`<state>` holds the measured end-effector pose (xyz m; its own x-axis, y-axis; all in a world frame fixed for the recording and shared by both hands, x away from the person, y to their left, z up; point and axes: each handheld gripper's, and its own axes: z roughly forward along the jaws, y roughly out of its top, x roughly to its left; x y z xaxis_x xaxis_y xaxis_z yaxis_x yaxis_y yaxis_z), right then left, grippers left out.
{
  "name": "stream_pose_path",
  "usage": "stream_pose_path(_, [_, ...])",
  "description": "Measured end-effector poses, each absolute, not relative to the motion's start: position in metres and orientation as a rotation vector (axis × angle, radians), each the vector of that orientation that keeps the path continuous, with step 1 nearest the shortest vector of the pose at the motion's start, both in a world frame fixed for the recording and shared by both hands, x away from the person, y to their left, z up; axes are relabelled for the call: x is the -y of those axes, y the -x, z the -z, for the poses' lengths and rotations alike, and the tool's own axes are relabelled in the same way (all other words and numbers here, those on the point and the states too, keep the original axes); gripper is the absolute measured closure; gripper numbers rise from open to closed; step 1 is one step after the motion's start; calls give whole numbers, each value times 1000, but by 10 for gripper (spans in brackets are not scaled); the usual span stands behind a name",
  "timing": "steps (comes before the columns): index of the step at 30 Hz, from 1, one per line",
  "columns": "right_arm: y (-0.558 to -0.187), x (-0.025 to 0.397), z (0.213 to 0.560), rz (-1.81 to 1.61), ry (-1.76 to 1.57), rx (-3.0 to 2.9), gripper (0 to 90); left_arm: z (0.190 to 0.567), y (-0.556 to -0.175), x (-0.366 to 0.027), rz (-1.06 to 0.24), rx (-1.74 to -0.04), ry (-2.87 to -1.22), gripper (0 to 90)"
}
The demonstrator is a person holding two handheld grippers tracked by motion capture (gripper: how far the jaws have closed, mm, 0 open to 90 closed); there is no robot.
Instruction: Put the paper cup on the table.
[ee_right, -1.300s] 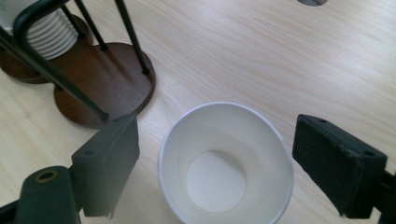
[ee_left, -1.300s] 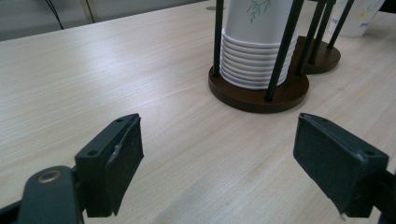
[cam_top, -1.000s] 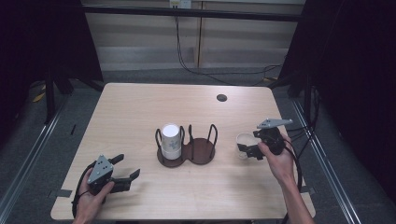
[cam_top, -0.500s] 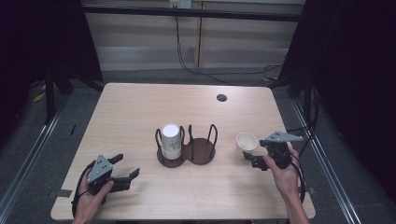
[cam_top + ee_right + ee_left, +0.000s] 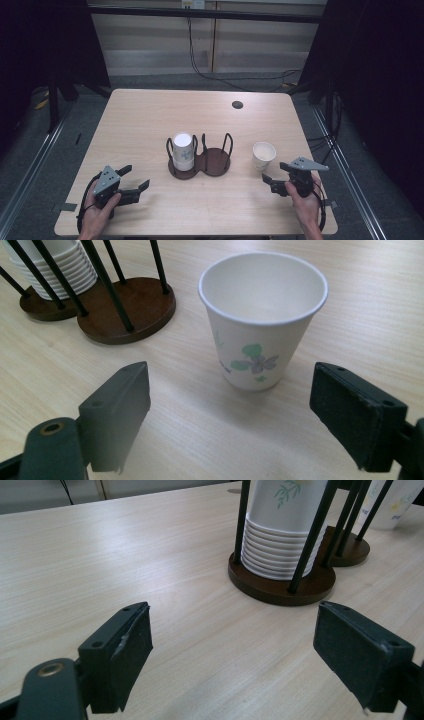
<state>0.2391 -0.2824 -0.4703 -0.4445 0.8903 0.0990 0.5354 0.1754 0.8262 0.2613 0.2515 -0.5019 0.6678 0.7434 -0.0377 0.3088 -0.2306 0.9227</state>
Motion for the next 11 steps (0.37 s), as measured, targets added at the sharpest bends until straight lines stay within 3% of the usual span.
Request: stream_pose_path(11, [-237,284,493,-1169,-1387,-2069,159,502,-262,-252,-497,-861,-1818,159])
